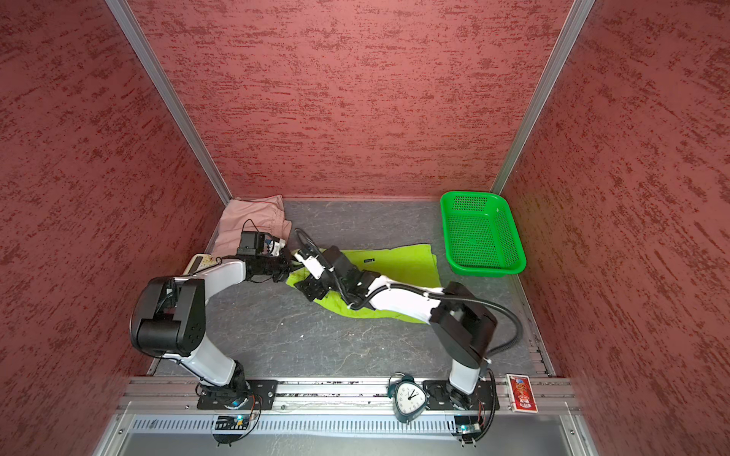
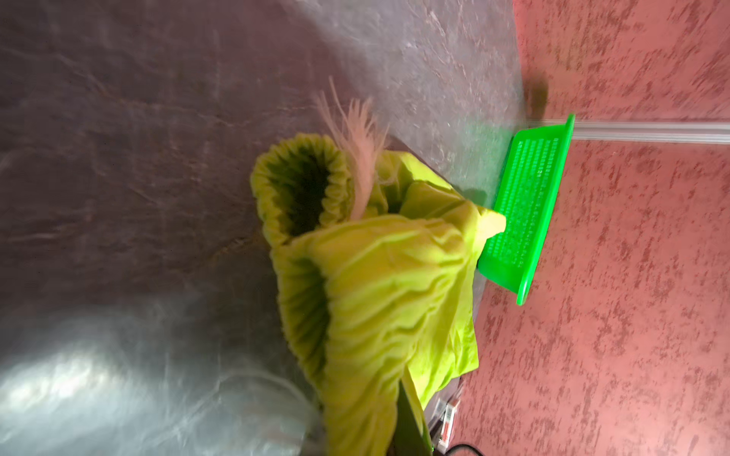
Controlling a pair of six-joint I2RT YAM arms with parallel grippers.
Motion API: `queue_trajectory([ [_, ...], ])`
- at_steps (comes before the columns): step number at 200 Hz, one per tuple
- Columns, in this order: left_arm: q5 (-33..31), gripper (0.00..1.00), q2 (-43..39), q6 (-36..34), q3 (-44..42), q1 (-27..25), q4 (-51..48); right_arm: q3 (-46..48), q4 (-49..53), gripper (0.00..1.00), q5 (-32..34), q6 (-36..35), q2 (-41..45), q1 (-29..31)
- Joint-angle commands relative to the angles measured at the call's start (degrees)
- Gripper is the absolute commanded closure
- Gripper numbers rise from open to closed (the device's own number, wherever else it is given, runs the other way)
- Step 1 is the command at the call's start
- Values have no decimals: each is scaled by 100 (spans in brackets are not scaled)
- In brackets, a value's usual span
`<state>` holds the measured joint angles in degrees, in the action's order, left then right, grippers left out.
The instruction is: Fold and stack the shorts
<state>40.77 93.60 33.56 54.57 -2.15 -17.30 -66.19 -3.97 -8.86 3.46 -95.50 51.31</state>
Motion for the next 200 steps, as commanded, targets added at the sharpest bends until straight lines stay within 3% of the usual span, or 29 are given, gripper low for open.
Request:
queue_trajectory([
  [1,-326,100,-378,-1149,715,115,-1768,380,527,19,-438,794,631,-457],
  [15,-516,100,-444,-1424,1084,195,-2260,563,1128,28,-403,744,693,-517],
  [50,-788,100,-345,-1756,1864,290,-2948,947,1566,75,-954,719,190,-501],
  [71,-939,100,-212,-1958,2338,277,-3371,774,1344,87,-1320,672,-452,-395],
  [117,-1424,100,66,-2415,3367,276,-4339,-473,1135,89,-1798,577,-1903,132],
  [144,-1552,100,97,-2460,3528,277,-4450,-833,919,87,-1909,767,-2096,283],
  [156,-1598,100,114,-2492,3584,269,-4532,-777,851,79,-1700,847,-1934,273],
  [174,-1671,100,82,-2541,3664,255,-4649,-578,884,76,-1228,887,-1516,195],
  [200,-1889,100,-7,-2676,3868,215,-4872,-93,978,54,-764,1194,-771,-221],
])
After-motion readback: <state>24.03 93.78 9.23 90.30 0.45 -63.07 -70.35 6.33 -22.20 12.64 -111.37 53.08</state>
